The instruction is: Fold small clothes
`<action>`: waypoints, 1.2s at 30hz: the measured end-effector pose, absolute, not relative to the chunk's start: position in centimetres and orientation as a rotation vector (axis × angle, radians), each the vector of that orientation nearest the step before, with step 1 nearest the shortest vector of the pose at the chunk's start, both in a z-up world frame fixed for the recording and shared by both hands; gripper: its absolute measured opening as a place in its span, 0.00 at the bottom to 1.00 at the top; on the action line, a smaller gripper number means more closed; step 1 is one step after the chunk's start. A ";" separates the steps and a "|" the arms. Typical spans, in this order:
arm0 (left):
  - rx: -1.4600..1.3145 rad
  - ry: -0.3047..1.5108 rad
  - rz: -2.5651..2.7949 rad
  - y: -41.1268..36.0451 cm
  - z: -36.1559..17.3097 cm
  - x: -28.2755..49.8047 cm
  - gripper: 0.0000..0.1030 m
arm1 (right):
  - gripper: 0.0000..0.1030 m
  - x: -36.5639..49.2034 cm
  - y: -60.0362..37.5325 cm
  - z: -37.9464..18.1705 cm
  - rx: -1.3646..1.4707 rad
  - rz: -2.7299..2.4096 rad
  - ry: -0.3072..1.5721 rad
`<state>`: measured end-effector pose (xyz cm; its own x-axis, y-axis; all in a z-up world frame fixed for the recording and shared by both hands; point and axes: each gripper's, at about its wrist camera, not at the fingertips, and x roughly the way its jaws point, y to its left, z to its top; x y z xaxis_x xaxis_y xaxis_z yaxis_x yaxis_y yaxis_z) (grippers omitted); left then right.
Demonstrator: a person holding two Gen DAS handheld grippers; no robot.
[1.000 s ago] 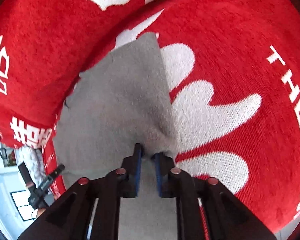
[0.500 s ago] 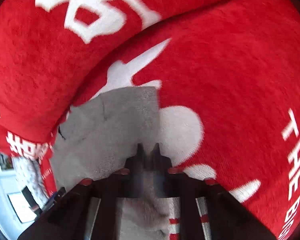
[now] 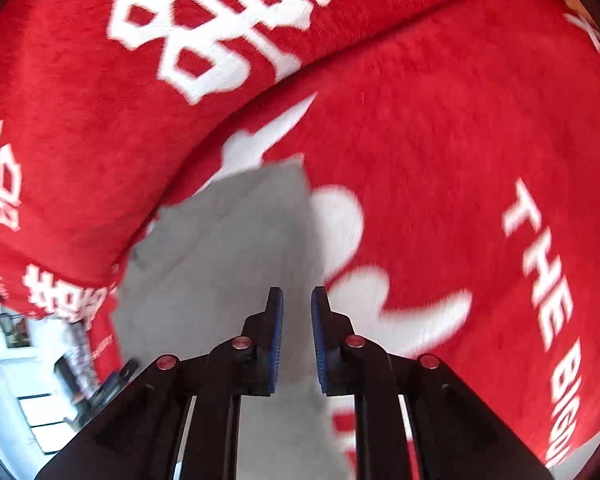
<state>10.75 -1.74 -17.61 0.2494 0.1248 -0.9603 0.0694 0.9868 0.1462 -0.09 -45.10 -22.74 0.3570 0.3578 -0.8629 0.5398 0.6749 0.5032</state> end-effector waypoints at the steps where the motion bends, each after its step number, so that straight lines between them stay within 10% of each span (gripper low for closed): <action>1: 0.172 1.318 0.039 -1.7 -17.5 10.8 1.00 | 0.17 -0.4 -44.6 -22.5 0.864 -0.135 1.255; 36: 0.174 1.476 -0.055 -1.6 -15.3 5.9 1.00 | 0.66 -3.5 -34.7 -20.6 0.642 -0.126 1.440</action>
